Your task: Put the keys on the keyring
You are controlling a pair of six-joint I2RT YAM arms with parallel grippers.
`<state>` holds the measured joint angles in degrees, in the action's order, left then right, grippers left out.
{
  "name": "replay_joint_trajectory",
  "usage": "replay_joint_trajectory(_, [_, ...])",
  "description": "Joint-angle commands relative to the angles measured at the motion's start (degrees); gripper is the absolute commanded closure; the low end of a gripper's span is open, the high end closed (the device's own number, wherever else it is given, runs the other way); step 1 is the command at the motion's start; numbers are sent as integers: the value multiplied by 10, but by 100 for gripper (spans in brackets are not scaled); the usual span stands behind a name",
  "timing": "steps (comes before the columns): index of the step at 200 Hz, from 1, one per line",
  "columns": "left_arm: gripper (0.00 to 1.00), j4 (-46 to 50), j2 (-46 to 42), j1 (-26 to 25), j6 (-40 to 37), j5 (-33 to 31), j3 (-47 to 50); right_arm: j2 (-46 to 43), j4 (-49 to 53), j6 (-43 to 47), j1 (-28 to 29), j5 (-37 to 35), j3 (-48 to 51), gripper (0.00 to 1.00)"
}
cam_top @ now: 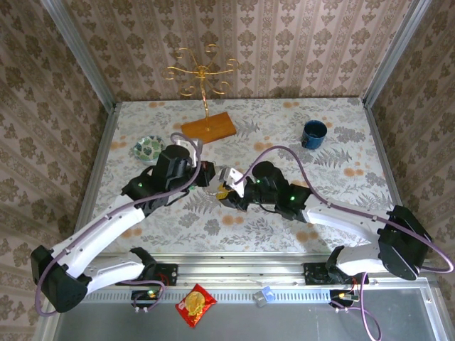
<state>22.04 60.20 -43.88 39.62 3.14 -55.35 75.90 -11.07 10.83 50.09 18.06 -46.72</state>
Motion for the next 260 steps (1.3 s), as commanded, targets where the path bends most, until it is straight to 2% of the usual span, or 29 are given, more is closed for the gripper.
replay_joint_trajectory(1, [100,64,-4,-7,113,-15,-30,6,-76,-13,9,-37,9,74])
replay_joint_trajectory(53, [100,181,3,-4,259,-46,-94,-26,-114,21,13,-35,55,75])
replay_joint_trajectory(83, [100,229,24,1,365,-16,-123,-62,-141,42,13,-40,91,77])
replay_joint_trajectory(109, [100,256,46,6,424,22,-146,-78,-155,59,13,-56,102,80])
replay_joint_trajectory(148, [100,311,78,13,455,57,-195,-71,-195,63,13,-77,110,80])
replay_joint_trajectory(179, [100,338,97,18,469,87,-220,-39,-243,58,13,-99,103,76])
replay_joint_trajectory(214, [100,341,101,19,496,104,-223,-13,-274,62,13,-105,93,71])
replay_joint_trajectory(260, [100,340,100,18,523,115,-223,9,-308,62,14,-90,88,70])
